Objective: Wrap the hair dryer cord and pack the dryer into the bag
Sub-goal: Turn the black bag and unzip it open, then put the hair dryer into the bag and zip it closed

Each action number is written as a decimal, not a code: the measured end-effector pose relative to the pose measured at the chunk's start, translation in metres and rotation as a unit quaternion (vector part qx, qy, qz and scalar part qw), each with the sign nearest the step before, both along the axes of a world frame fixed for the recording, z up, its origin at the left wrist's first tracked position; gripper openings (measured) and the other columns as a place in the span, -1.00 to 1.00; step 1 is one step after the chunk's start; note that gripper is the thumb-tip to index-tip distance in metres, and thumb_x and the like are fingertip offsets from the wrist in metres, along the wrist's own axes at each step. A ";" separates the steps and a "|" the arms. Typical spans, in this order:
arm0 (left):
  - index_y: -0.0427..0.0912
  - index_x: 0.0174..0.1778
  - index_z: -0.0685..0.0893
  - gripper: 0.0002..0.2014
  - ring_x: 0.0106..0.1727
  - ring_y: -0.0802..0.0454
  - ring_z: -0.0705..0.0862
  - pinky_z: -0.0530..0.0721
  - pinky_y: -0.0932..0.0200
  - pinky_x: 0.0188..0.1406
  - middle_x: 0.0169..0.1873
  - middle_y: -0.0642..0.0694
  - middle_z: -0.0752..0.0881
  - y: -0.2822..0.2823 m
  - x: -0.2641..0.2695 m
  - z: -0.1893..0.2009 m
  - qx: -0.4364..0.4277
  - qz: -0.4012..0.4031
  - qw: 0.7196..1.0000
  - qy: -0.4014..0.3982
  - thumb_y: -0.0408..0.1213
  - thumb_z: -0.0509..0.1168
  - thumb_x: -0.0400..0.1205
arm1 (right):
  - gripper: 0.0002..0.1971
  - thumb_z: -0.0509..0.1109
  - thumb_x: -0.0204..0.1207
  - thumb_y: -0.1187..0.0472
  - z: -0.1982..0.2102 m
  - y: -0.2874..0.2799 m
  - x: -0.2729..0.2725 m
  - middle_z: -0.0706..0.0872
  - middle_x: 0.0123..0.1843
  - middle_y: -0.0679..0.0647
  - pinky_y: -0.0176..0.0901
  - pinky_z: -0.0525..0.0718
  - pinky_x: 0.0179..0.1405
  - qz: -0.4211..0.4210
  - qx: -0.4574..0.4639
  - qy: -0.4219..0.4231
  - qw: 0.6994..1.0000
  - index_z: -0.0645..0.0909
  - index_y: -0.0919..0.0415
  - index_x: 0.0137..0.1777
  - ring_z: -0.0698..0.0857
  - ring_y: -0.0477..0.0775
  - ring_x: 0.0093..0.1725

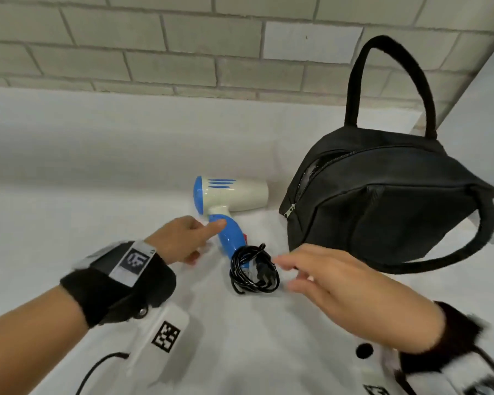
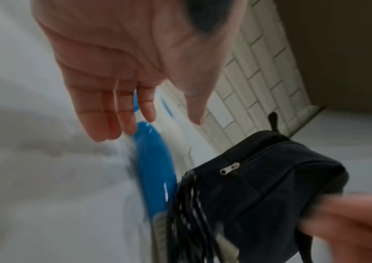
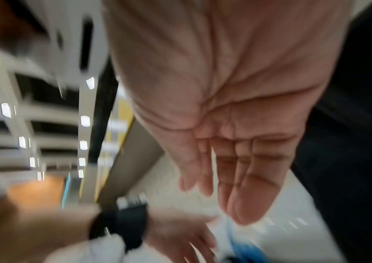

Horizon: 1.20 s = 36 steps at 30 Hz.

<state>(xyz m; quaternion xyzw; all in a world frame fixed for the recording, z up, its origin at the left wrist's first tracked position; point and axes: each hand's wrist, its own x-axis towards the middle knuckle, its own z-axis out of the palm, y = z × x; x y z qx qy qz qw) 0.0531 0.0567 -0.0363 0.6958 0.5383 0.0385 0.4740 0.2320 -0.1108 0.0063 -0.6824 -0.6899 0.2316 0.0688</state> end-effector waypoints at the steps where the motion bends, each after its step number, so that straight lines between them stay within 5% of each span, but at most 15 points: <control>1: -0.19 -0.16 0.55 -0.50 -0.30 -0.04 0.64 0.71 -0.08 0.08 -0.22 -0.08 0.65 -0.003 0.003 -0.006 -0.022 0.005 1.000 -0.003 0.25 0.18 0.46 | -0.62 0.13 0.62 0.11 -0.012 0.010 -0.010 0.50 0.18 -0.09 -0.34 0.41 0.18 0.004 0.009 0.008 1.000 0.34 -0.02 0.43 0.51 -0.12 0.18; 5: -0.26 0.00 0.56 -0.41 -0.30 -0.06 0.67 0.72 -0.02 0.04 -0.25 -0.11 0.66 -0.003 0.021 -0.017 -0.051 0.034 0.998 -0.021 0.27 0.18 0.46 | -0.49 0.23 0.57 0.08 -0.045 0.047 -0.008 0.44 0.41 0.18 -0.13 0.33 0.38 -0.095 -0.053 0.030 0.994 0.25 0.15 0.49 0.43 0.13 0.41; 9: -0.40 0.05 0.58 -0.41 -0.49 -0.02 0.60 0.66 0.17 -0.42 -0.41 -0.18 0.64 0.003 0.037 -0.021 -0.035 0.061 0.997 -0.035 0.15 0.30 0.47 | -0.34 0.34 0.44 -0.10 -0.055 0.067 -0.018 0.48 0.38 0.20 -0.04 0.46 0.30 -0.096 -0.076 0.025 0.992 0.27 0.15 0.48 0.48 0.16 0.35; 15: -0.49 0.07 0.55 -0.58 -0.45 -0.05 0.73 0.69 0.25 -0.61 -0.22 -0.34 0.73 -0.001 0.041 -0.026 -0.119 0.152 0.965 -0.178 -0.20 0.40 0.49 | -0.48 0.38 0.34 -0.20 -0.063 0.068 -0.023 0.41 0.13 0.12 0.03 0.53 0.26 -0.141 -0.098 0.089 0.981 0.37 0.04 0.20 0.50 0.15 0.19; 18: -0.48 0.16 0.52 -0.58 -0.22 -0.18 0.74 0.77 -0.03 -0.24 -0.10 -0.38 0.73 -0.004 0.037 -0.028 -0.159 0.153 0.942 -0.255 -0.28 0.38 0.50 | -0.58 0.40 0.37 -0.12 -0.065 0.066 -0.024 0.44 -0.06 0.02 -0.13 0.55 -0.02 -0.119 -0.088 0.139 0.979 0.28 0.06 0.01 0.53 0.01 -0.06; 21: -0.44 0.16 0.53 -0.65 -0.36 -0.04 0.77 0.77 0.10 -0.46 -0.20 -0.29 0.73 -0.011 0.028 -0.027 -0.158 0.133 0.935 -0.287 -0.30 0.34 0.53 | -0.68 0.39 0.42 -0.03 -0.064 0.063 -0.025 0.49 -0.26 -0.09 -0.23 0.47 -0.27 -0.106 -0.056 0.205 0.971 0.29 0.05 -0.07 0.48 -0.13 -0.29; 25: -0.28 0.18 0.50 -0.66 -0.36 0.03 0.79 0.71 0.19 -0.54 -0.15 -0.24 0.75 -0.023 0.018 -0.023 -0.144 0.126 0.921 -0.340 -0.27 0.34 0.52 | -0.72 0.41 0.43 0.14 -0.059 0.062 -0.035 0.51 -0.31 -0.10 -0.25 0.48 -0.26 -0.111 0.056 0.304 0.945 0.31 -0.07 -0.27 0.49 -0.14 -0.32; 28: -0.19 0.19 0.46 -0.65 -0.31 0.08 0.78 0.73 0.19 -0.47 -0.14 -0.16 0.76 -0.029 0.012 -0.015 -0.091 0.113 0.924 -0.353 -0.24 0.34 0.51 | -0.69 0.47 0.34 0.13 -0.055 0.066 -0.042 0.50 -0.25 -0.08 -0.24 0.49 -0.16 -0.092 0.140 0.295 0.941 0.34 -0.14 -0.33 0.49 -0.08 -0.21; 31: -0.11 0.10 0.47 -0.71 -0.33 0.13 0.78 0.71 0.22 -0.51 -0.15 -0.13 0.75 -0.032 0.007 -0.003 -0.056 0.111 0.910 -0.396 -0.31 0.34 0.49 | -0.76 0.44 0.18 -0.06 -0.049 0.068 -0.047 0.41 -0.11 -0.23 -0.45 0.41 -0.01 -0.089 0.199 0.291 0.932 0.37 -0.23 -0.34 0.46 -0.15 -0.03; 33: -0.06 0.04 0.48 -0.71 -0.31 0.14 0.79 0.68 0.25 -0.53 -0.15 -0.11 0.75 -0.034 0.005 0.006 -0.037 0.101 0.903 -0.416 -0.33 0.36 0.46 | -0.65 0.52 0.20 0.08 -0.043 0.069 -0.048 0.39 0.06 -0.19 -0.57 0.39 0.09 -0.084 0.223 0.312 0.920 0.34 -0.21 -0.28 0.45 -0.28 0.10; 36: -0.02 -0.03 0.49 -0.65 -0.25 0.12 0.80 0.69 0.25 -0.52 -0.14 -0.07 0.75 -0.038 0.004 0.021 -0.003 0.086 0.889 -0.449 -0.27 0.39 0.30 | -0.45 0.56 0.23 0.29 -0.029 0.070 -0.048 0.48 0.25 -0.07 -0.24 0.59 0.20 -0.102 0.198 0.361 0.906 0.28 -0.23 -0.09 0.59 -0.10 0.15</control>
